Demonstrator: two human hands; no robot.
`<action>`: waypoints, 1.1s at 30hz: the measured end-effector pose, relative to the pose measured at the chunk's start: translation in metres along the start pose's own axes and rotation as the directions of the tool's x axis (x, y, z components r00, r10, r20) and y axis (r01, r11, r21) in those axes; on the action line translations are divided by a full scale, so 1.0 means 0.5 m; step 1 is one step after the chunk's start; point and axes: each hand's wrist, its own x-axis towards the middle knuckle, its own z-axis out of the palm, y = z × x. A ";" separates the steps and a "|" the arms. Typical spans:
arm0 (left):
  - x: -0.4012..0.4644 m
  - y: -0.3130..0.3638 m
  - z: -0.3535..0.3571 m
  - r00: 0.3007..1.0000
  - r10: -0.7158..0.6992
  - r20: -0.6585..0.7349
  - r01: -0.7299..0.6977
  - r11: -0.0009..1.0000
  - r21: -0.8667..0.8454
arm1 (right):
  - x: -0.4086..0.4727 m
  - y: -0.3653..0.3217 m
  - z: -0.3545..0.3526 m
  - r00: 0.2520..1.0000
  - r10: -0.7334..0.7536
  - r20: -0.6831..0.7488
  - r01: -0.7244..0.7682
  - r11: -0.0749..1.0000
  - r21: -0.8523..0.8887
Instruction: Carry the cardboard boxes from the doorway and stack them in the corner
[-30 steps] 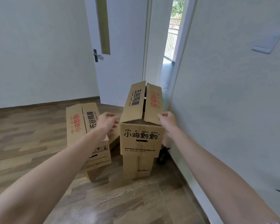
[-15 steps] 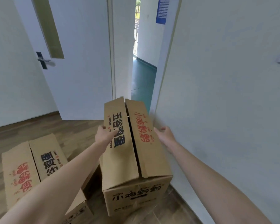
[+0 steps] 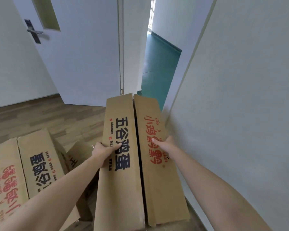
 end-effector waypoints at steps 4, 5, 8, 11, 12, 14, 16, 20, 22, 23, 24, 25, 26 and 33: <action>0.027 0.012 0.021 1.000 -0.009 0.001 0.009 1.000 0.000 | 0.055 -0.004 0.011 1.000 0.023 -0.018 -0.023 1.000 -0.018; 0.031 0.016 0.027 1.000 -0.008 -0.002 0.008 1.000 -0.004 | 0.064 -0.005 0.009 0.999 0.023 -0.022 -0.024 0.999 -0.024; 0.042 0.024 0.040 1.000 -0.021 0.006 0.021 1.000 0.006 | 0.076 -0.013 -0.001 0.999 0.042 -0.017 -0.042 0.999 -0.024; 0.052 0.028 0.045 0.999 -0.040 0.029 0.039 0.999 0.025 | 0.083 -0.011 -0.014 0.998 0.056 -0.003 -0.056 0.998 0.000; 0.055 0.028 0.046 0.998 -0.046 0.036 0.045 0.999 0.027 | 0.087 -0.009 -0.015 0.998 0.056 -0.002 -0.056 0.998 0.003; 0.062 0.025 0.048 0.998 -0.056 0.031 0.056 0.998 0.007 | 0.094 -0.003 -0.013 0.998 0.060 -0.010 -0.060 0.998 0.004; 0.062 0.018 0.054 0.997 -0.075 0.030 0.076 0.997 -0.015 | 0.099 0.006 -0.011 0.998 0.062 -0.029 -0.063 0.998 -0.019; 0.051 0.005 0.068 0.996 -0.089 0.012 0.090 0.995 -0.035 | 0.099 0.024 -0.014 0.998 0.051 -0.025 -0.051 0.999 -0.017; 0.042 0.001 0.068 0.996 -0.087 0.015 0.087 0.995 -0.053 | 0.090 0.031 -0.017 0.998 0.052 -0.021 -0.052 0.998 0.020; 0.035 -0.001 0.067 0.996 -0.082 0.022 0.084 0.994 -0.063 | 0.084 0.035 -0.019 0.998 0.059 -0.013 -0.058 0.998 0.036; 0.026 -0.002 0.065 0.996 -0.079 0.031 0.081 0.995 -0.064 | 0.077 0.040 -0.022 0.998 0.060 -0.007 -0.060 0.997 0.042; 0.012 -0.008 0.063 0.997 -0.068 0.048 0.071 0.996 -0.062 | 0.061 0.050 -0.026 0.998 0.058 -0.006 -0.057 0.997 0.052; -0.003 -0.011 0.060 0.997 -0.056 0.060 0.059 0.996 -0.060 | 0.048 0.060 -0.030 0.999 0.054 -0.002 -0.054 0.997 0.062; -0.150 -0.068 0.037 0.972 0.066 0.226 -0.063 0.998 -0.018 | -0.162 0.157 -0.069 0.989 0.026 -0.143 -0.013 0.996 0.088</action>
